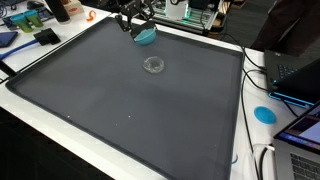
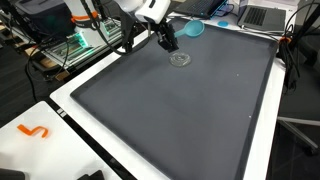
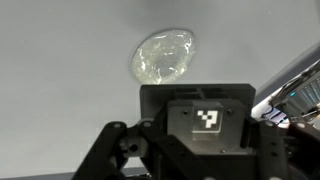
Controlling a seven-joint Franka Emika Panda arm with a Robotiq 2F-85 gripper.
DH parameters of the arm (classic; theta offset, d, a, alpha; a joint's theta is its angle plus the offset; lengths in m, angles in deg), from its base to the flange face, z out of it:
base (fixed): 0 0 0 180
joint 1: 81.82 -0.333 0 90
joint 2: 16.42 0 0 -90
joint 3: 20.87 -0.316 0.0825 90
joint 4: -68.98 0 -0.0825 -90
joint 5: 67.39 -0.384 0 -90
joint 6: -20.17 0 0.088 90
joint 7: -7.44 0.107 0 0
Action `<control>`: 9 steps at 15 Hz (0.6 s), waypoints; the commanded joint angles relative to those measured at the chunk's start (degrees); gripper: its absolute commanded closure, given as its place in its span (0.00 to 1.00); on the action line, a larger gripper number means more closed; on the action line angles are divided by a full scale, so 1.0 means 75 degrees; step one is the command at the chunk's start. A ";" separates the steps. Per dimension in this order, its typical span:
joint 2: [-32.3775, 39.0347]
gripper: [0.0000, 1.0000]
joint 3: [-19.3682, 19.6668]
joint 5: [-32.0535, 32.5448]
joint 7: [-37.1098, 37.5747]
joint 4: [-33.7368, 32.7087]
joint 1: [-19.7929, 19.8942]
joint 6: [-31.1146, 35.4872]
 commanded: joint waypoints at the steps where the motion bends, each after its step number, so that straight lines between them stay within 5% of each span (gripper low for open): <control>1: -0.0414 0.69 0.0143 -0.0145 -0.0336 0.0441 -0.0144 0.0012; 9: -0.0768 0.69 0.0153 0.0109 -0.0306 0.0724 -0.0278 0.0081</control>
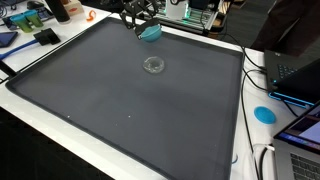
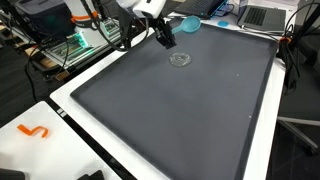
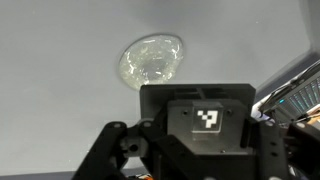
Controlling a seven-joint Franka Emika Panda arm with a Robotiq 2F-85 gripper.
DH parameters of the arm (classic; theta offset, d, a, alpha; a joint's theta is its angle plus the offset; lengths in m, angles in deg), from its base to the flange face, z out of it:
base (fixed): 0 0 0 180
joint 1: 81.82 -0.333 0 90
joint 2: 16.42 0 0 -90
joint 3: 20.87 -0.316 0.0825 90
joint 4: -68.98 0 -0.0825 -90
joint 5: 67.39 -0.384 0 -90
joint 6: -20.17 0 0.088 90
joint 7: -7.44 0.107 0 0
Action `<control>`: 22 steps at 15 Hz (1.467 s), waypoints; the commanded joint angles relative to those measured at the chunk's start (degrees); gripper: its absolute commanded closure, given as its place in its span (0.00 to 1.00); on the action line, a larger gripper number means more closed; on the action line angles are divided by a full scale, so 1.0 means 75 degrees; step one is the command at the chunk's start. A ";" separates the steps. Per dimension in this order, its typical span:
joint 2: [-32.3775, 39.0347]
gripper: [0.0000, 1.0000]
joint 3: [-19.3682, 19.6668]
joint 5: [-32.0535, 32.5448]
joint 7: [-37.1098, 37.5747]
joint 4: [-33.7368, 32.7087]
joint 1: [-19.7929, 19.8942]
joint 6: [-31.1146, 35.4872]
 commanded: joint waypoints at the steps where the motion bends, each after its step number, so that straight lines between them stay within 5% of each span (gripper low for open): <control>1: -0.0414 0.69 0.0120 0.0154 0.0005 0.0351 -0.0170 0.0080; 9: -0.0601 0.69 -0.0075 0.0973 0.1278 0.0406 -0.0518 0.0501; 22: -0.0896 0.69 -0.0570 0.3982 0.5970 0.0371 -0.1277 0.1202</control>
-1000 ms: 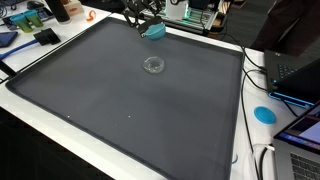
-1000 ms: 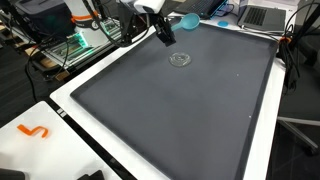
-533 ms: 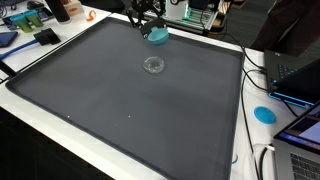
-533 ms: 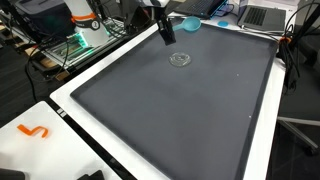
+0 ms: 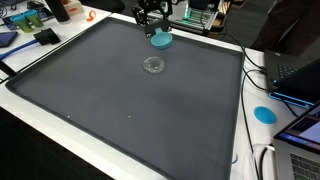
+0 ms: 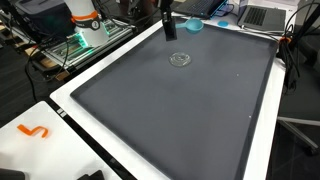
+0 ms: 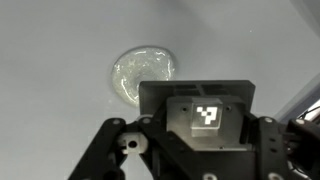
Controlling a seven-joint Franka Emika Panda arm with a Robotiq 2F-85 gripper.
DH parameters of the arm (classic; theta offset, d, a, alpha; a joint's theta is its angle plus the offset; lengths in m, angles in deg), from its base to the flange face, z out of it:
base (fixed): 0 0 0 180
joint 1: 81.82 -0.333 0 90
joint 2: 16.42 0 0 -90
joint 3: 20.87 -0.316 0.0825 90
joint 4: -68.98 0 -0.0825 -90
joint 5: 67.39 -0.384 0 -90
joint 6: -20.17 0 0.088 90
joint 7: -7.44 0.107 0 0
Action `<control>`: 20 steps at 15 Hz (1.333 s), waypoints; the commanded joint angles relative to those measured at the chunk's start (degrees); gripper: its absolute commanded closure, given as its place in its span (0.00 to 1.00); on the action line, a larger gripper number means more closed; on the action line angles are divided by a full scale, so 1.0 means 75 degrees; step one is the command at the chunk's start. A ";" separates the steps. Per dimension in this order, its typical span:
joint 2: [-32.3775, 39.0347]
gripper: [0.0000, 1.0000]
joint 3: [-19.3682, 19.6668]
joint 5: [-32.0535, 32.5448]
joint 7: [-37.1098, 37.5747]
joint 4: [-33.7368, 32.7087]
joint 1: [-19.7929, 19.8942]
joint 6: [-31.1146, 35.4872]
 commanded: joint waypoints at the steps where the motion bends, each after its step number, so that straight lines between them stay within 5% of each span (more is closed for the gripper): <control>1: -0.0334 0.69 -0.0128 0.0881 0.1455 0.0190 -0.0217 0.0118; 13: -0.0046 0.69 -0.0876 0.4340 0.6079 -0.0561 -0.0715 -0.0571; 20: 0.0300 0.69 -0.1159 0.5269 0.7254 -0.1447 -0.0938 -0.1479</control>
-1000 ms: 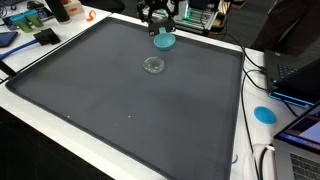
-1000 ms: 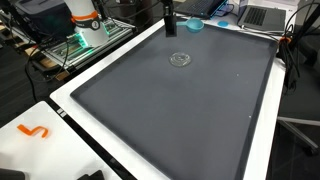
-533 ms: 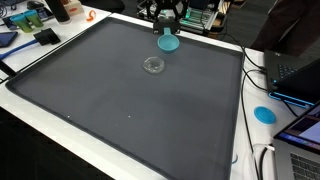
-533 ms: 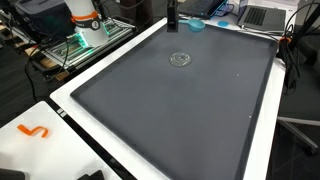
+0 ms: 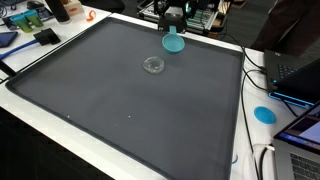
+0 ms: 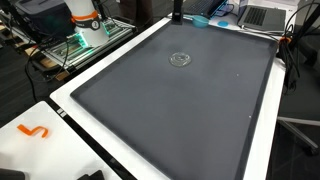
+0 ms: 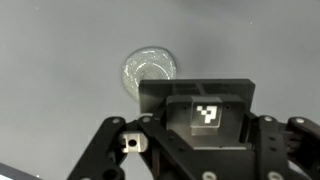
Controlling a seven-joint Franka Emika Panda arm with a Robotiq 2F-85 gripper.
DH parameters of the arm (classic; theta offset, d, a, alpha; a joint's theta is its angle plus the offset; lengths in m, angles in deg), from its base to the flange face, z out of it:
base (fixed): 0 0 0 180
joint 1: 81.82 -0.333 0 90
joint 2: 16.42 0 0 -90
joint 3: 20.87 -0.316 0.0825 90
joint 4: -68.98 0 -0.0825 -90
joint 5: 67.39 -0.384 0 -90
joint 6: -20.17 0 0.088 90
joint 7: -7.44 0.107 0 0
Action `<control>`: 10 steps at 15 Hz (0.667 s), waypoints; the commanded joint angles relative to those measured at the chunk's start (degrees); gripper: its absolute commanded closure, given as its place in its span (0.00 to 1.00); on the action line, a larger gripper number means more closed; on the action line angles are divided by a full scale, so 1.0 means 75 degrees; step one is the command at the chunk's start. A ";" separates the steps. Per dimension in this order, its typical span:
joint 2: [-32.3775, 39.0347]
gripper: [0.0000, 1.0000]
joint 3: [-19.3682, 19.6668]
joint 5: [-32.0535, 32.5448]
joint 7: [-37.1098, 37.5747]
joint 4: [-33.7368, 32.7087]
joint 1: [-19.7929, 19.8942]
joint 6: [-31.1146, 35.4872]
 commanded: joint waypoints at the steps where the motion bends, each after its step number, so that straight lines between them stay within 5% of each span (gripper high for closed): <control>1: 0.0248 0.69 -0.0076 0.0418 0.0534 -0.0570 -0.0121 -0.0597; 10: 0.0751 0.69 -0.0054 0.0721 0.0869 -0.1547 -0.0233 -0.1336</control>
